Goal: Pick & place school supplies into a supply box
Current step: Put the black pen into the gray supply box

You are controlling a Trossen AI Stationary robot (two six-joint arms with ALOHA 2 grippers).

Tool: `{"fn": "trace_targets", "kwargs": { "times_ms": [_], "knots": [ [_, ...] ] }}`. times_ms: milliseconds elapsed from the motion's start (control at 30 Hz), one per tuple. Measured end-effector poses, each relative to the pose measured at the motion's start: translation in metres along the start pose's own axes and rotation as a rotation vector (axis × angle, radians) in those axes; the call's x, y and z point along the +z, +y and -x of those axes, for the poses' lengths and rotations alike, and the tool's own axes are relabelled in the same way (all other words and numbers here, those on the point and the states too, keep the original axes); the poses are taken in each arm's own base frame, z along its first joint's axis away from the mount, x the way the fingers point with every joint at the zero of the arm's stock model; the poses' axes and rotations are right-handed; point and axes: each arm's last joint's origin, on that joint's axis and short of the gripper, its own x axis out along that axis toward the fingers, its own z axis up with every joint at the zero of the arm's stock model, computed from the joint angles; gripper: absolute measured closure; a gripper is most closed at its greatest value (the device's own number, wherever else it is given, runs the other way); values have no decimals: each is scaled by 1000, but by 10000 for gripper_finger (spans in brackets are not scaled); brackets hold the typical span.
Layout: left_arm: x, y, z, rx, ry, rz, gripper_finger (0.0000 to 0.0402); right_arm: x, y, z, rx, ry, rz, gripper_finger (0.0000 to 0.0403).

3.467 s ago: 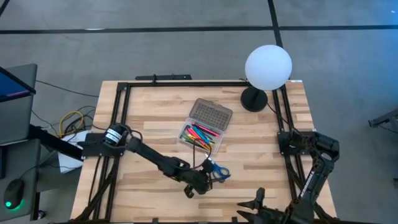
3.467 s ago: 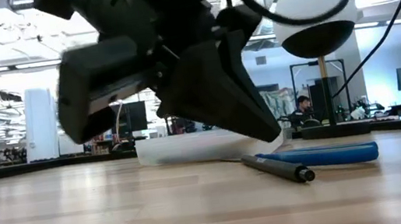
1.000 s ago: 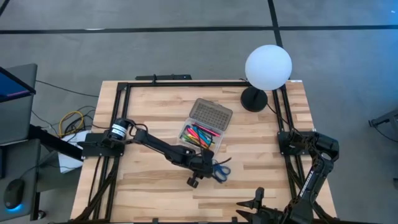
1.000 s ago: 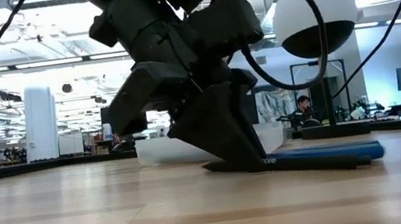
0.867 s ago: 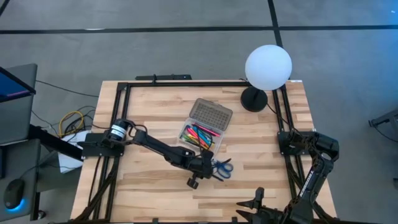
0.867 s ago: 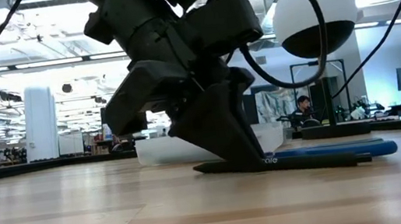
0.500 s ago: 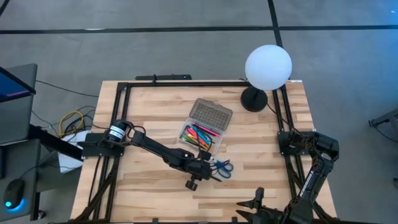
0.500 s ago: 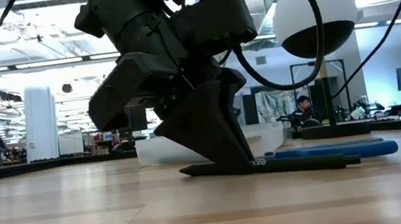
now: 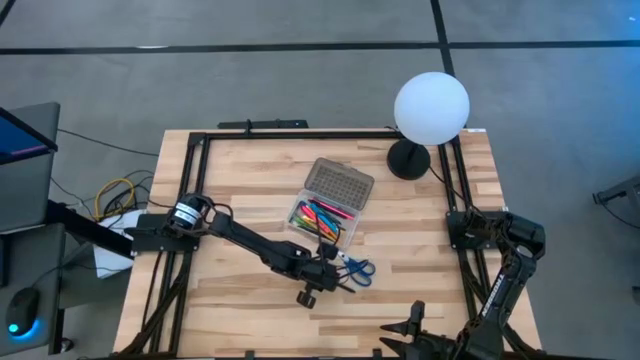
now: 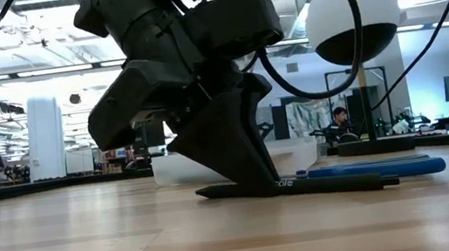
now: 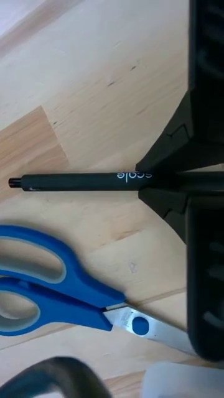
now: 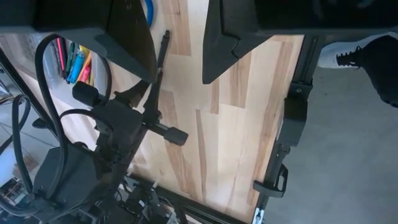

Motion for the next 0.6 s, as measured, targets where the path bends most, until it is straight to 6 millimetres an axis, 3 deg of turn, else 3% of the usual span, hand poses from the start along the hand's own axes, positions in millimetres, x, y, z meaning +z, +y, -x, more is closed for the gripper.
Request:
{"fn": "trace_targets", "kwargs": {
  "times_ms": [200, 600],
  "knots": [
    [1, -3, 9, 3, 1, -17, 386, 0, 0, 0, 0, 0, 0, 282],
    [8, -16, 49, 104, -7, -115, 389, 0, 0, 0, 11, 9, 0, 282]
  ]
}}
